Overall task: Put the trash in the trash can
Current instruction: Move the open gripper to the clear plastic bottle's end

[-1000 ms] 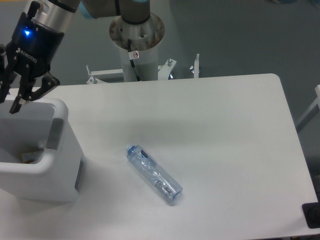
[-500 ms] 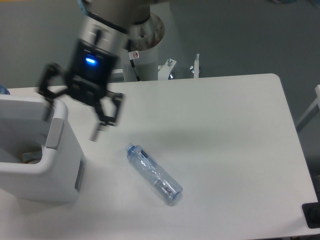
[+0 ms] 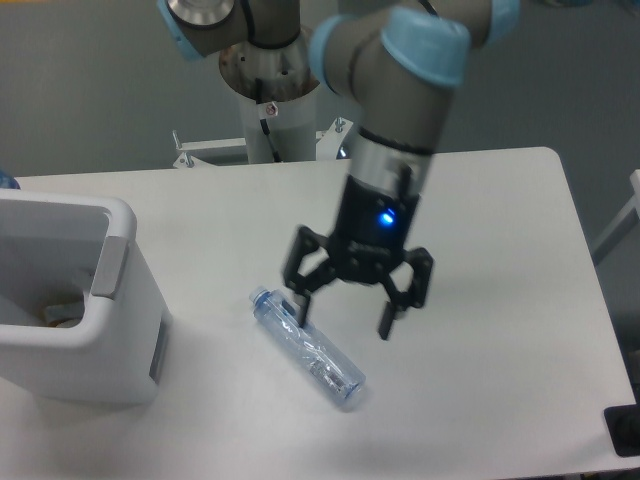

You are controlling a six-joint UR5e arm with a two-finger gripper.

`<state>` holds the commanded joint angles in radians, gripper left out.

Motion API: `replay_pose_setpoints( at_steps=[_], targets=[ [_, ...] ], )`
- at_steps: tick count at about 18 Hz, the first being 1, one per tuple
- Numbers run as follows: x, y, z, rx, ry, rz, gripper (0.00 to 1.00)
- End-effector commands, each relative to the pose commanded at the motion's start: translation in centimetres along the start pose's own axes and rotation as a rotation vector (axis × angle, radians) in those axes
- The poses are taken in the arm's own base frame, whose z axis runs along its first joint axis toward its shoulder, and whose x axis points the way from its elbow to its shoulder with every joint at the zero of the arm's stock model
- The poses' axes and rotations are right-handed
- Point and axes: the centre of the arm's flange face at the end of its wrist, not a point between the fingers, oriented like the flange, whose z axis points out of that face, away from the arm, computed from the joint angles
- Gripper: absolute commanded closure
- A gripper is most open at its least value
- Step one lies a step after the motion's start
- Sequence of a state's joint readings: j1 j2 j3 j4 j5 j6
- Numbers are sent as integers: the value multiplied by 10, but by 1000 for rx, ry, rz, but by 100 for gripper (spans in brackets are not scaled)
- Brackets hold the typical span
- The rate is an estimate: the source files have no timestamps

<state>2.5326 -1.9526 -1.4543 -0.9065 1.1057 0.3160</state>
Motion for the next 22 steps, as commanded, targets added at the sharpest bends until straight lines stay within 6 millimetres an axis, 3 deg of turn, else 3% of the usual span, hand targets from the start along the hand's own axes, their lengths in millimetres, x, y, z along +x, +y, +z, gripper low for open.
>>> replay_pose_setpoints(
  at_steps=[9,16,22],
  targets=[
    [-42,18,76,-216,-130,-61,0],
    [-22,32,127,-315,-169,-130,0],
    [-20,49,159,-415,-217,-125,0]
  ],
)
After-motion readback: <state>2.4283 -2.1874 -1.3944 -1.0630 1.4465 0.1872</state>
